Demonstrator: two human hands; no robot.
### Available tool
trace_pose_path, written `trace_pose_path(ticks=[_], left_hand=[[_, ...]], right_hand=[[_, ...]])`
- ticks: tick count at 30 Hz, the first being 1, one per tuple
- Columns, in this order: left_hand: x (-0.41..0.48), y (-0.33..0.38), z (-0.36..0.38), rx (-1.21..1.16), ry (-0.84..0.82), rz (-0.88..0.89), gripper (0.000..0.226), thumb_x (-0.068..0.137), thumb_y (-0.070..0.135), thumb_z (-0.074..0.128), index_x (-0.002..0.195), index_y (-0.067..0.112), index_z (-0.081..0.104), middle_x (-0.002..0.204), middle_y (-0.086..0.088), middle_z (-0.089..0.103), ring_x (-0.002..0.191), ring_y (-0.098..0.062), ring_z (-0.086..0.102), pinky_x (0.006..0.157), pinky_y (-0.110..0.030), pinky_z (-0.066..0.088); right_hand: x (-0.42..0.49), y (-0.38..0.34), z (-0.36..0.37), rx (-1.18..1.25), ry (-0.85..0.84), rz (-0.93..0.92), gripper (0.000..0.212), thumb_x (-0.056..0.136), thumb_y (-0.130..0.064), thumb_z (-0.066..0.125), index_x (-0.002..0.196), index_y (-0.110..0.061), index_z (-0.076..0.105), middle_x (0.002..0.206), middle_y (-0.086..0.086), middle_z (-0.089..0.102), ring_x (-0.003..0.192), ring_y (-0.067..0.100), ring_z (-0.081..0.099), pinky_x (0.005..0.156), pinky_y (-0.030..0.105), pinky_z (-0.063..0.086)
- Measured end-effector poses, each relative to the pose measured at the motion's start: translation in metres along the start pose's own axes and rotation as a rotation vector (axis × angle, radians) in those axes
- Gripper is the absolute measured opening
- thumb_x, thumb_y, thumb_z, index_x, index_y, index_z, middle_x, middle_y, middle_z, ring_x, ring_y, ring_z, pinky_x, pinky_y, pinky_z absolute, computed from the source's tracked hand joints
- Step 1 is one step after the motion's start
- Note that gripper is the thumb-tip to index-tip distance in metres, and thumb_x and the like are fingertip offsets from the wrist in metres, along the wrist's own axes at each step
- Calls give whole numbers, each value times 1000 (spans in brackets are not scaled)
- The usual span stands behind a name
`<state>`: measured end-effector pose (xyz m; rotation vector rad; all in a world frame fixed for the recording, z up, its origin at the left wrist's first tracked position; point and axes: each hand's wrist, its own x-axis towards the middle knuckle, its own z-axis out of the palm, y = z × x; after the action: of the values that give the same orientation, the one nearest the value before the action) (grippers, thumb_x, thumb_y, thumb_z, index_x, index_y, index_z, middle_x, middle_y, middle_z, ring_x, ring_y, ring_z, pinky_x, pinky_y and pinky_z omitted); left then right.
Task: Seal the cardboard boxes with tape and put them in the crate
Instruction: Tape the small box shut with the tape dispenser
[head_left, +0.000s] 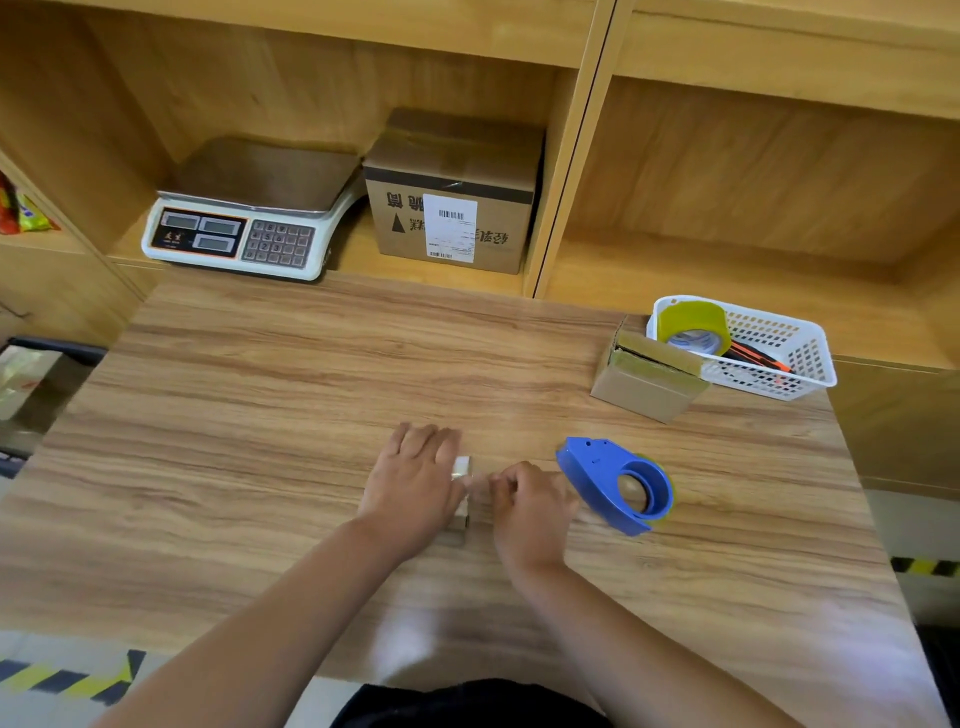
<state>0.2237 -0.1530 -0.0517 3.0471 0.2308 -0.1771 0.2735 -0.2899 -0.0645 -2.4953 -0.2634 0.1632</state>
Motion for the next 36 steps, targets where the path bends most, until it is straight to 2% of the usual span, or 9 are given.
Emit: trace_pose_path(ticks=[4,10,15,20,24,26,30,33,36], left_hand=[[-4,-5,-1,-65,67,-18,55,94,39,18,124,15,57,125,0,60,132,-23,40,116,-45,15],[-2,-9,1,-140,65,-11,63,90,39,8,122,19,58,122,2,61,134,-21,37,116,-43,9],[0,-9,1,-171,74,-6,58,90,37,16,115,14,63,115,-3,65,126,-22,46,114,-44,20],[-1,-8,-2,-136,127,-13,45,89,33,30,99,12,69,96,-2,69,103,-22,61,101,-45,40],[-2,-8,-1,-137,155,-11,42,88,33,32,97,13,68,93,-1,67,97,-22,61,98,-41,39],[-3,-9,0,-132,153,-5,41,88,33,32,96,13,68,92,0,68,95,-21,61,95,-39,40],[-2,-10,0,-126,136,8,41,88,33,32,96,14,68,92,0,67,95,-20,60,93,-39,44],[-3,-10,0,-125,145,19,45,89,34,29,99,14,68,93,-1,67,97,-21,60,93,-40,44],[-2,-12,0,-124,98,17,54,92,38,18,110,16,64,105,0,65,111,-20,53,101,-38,35]], right_hand=[[-5,-6,7,-87,36,-22,13,90,-24,58,78,-18,59,80,-5,61,87,20,47,75,31,18],[-9,-18,20,-232,75,-29,9,85,-18,64,78,-13,63,81,5,61,85,30,52,75,39,32],[-10,-20,24,-262,138,-107,16,72,-11,78,71,-11,62,73,5,61,71,31,57,63,39,42],[-10,-18,31,-293,167,-147,15,72,-10,77,75,-12,62,76,2,59,71,27,56,68,39,46],[-11,-17,35,-317,127,-133,13,76,-10,73,79,-13,60,79,2,58,74,25,56,71,41,47],[-11,-18,35,-331,109,-120,16,74,-11,74,85,-10,61,84,4,60,77,27,59,75,42,49],[-10,-18,35,-414,50,-74,45,65,-13,80,105,-3,63,99,9,64,89,30,63,81,44,51],[-8,-17,36,-461,-142,-49,62,81,-17,63,136,-5,38,129,8,48,119,27,46,101,39,35],[1,-7,32,-404,-233,-45,72,83,-14,59,144,-10,20,138,5,36,126,24,33,105,32,29]])
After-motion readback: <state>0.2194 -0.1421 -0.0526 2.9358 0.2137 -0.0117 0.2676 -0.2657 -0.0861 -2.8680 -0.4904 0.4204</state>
